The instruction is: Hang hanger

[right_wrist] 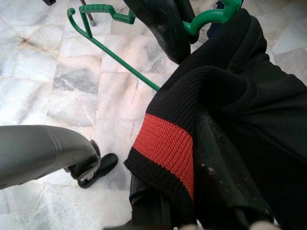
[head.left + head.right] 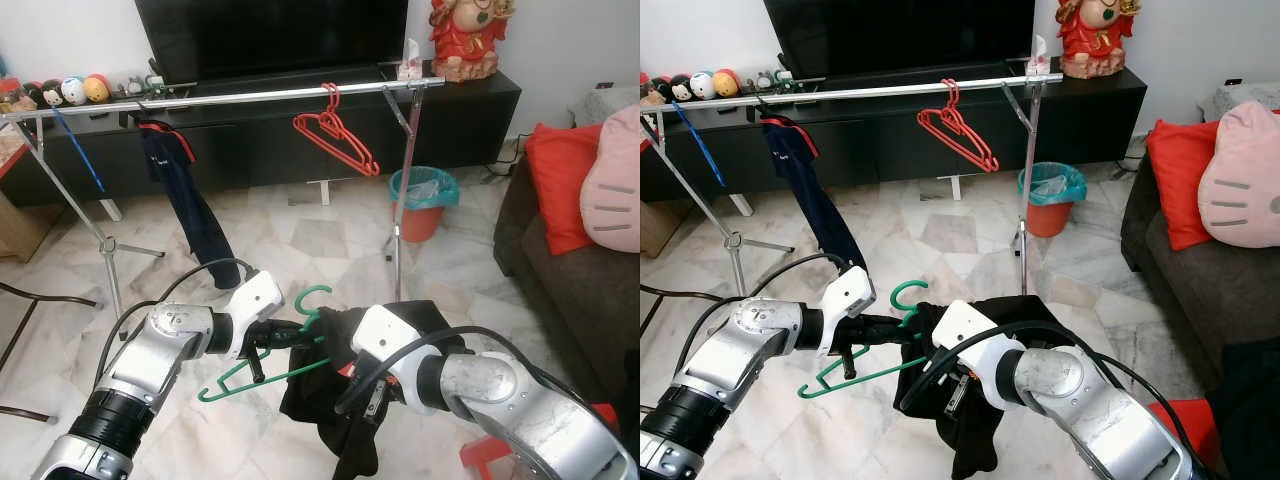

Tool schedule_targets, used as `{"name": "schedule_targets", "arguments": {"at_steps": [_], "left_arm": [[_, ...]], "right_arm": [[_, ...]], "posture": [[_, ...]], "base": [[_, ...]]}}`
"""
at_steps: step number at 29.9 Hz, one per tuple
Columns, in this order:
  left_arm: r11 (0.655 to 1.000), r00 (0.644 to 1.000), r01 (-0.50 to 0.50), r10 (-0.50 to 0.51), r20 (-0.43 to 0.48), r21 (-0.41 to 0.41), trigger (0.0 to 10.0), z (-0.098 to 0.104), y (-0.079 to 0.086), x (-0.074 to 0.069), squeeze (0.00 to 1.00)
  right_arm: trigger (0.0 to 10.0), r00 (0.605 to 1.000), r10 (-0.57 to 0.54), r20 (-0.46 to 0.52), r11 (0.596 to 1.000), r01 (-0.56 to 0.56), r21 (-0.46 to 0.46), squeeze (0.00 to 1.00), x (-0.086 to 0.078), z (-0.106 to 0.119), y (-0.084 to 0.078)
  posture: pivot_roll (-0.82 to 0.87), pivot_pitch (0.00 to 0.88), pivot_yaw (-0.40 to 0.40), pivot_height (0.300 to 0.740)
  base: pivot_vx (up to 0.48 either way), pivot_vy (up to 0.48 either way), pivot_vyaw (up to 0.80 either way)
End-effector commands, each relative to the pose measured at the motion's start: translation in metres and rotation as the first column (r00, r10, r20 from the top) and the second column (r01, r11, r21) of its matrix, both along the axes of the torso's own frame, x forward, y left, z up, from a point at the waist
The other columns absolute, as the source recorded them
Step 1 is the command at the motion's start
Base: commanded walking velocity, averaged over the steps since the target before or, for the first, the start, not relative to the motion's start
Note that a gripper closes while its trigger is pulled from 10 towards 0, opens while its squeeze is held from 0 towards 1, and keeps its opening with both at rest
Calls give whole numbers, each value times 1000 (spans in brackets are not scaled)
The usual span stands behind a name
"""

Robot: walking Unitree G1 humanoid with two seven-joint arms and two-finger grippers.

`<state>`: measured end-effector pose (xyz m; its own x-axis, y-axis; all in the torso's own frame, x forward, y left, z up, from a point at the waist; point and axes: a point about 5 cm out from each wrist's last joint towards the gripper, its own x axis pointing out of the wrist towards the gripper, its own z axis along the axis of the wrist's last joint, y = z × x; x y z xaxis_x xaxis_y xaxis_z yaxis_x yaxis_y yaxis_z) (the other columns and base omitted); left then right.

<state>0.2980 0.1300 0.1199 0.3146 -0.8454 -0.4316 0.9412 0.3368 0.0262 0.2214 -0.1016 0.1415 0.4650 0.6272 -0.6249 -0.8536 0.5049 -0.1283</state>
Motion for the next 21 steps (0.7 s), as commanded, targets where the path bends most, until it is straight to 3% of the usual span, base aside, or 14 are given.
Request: {"name": "schedule_targets", "arguments": {"at_steps": [1,4,5,7,9,21], "left_arm": [[998,997,-51,52,58,-29,10000,13,7,9,0],[998,997,-52,54,60,-30,10000,13,7,9,0],[997,995,-67,70,72,-35,10000,13,7,11,0],[995,993,-86,89,83,-41,10000,13,7,13,0],[995,992,-91,94,86,-42,10000,13,7,14,0],[994,991,-95,99,91,-46,10000,12,7,15,0]], "right_arm": [[10000,997,68,-27,997,-67,24,0,-10,-1,8],[10000,996,79,-29,997,-78,23,0,-11,-1,8],[10000,992,112,-51,993,-114,-27,1000,-19,-5,-4],[10000,985,150,-87,983,-158,-90,1000,-29,-9,-18],[10000,983,156,-97,981,-166,-105,1000,-31,-9,-21],[10000,980,172,-97,979,-182,-97,1000,-34,-9,-21]], "posture": [[-85,0,91,740],[-85,0,91,740],[-94,0,96,740],[-93,0,96,740],[-94,0,96,740],[-95,0,97,740]], "base": [[0,0,0],[0,0,0],[0,0,0],[0,0,0],[0,0,0],[0,0,0]]}}
